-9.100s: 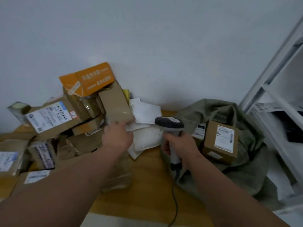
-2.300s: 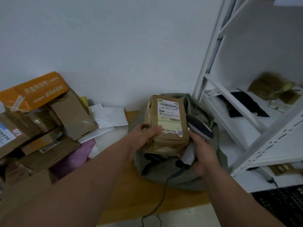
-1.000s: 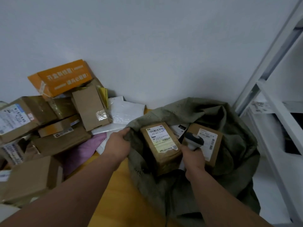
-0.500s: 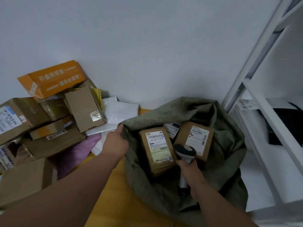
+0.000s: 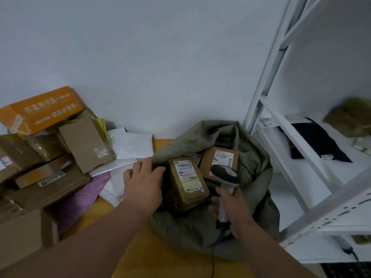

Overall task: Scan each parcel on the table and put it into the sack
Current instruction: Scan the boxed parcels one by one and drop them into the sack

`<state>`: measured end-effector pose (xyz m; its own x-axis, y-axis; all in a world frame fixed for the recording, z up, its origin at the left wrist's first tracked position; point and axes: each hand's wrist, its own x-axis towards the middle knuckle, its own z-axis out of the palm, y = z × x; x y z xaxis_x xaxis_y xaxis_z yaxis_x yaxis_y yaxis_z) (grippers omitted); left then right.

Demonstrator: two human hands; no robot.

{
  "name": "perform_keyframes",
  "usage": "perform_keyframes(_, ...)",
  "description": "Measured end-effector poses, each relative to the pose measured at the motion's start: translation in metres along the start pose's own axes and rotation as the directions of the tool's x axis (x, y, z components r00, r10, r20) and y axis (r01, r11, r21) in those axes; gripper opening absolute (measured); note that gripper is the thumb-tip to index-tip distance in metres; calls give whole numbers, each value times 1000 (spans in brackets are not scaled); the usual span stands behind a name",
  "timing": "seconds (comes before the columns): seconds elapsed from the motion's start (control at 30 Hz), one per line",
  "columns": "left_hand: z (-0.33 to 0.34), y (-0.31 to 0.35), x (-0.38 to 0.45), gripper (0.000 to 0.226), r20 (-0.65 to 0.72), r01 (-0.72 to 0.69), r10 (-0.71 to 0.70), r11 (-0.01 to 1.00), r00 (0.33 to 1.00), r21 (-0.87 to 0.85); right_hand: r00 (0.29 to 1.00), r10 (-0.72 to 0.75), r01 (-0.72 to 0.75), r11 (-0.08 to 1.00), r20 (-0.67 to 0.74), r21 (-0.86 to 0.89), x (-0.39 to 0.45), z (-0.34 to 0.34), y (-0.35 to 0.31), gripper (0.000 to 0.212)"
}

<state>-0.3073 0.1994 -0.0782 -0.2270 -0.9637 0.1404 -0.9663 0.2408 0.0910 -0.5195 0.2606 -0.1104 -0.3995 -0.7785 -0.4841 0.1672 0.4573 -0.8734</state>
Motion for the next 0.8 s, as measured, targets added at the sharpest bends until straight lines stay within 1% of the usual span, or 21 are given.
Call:
perform_keyframes(0.1,-12,-25,-8,57,18,70,-69,996,997,-60,998,-60,61,998,36,-8,-21,22,-10,15)
perform_keyframes(0.2,-23,-67,-18,53,16,198,-198,973,980,-115,988,-126,131,990,94,-47,-42,61,-18,15)
perform_keyframes(0.3,-30,-119,-32,50,57,345,-340,925,939,-160,977,-142,156,984,157,-83,-62,109,-18,16)
perform_keyframes(0.4,-35,-169,-52,45,93,442,-432,874,897,-200,966,-144,179,972,217,-155,-77,158,-8,20)
perform_keyframes(0.47,-37,-199,-68,45,108,506,-494,835,862,-217,956,-120,169,971,269,-168,-87,187,3,22)
perform_keyframes(0.53,-36,-226,-82,48,126,579,-565,788,815,-210,949,-77,139,973,305,-186,-93,214,16,20)
perform_keyframes(0.63,-30,-265,-103,49,172,693,-672,686,720,-220,928,-21,108,971,372,-214,-103,247,31,14)
perform_keyframes(0.73,-18,-297,-120,51,294,808,-755,518,586,-279,916,43,79,956,399,-284,-110,275,45,9)
perform_keyframes(0.8,-7,-313,-129,54,342,838,-774,423,532,-346,917,68,63,949,394,-310,-111,292,55,14)
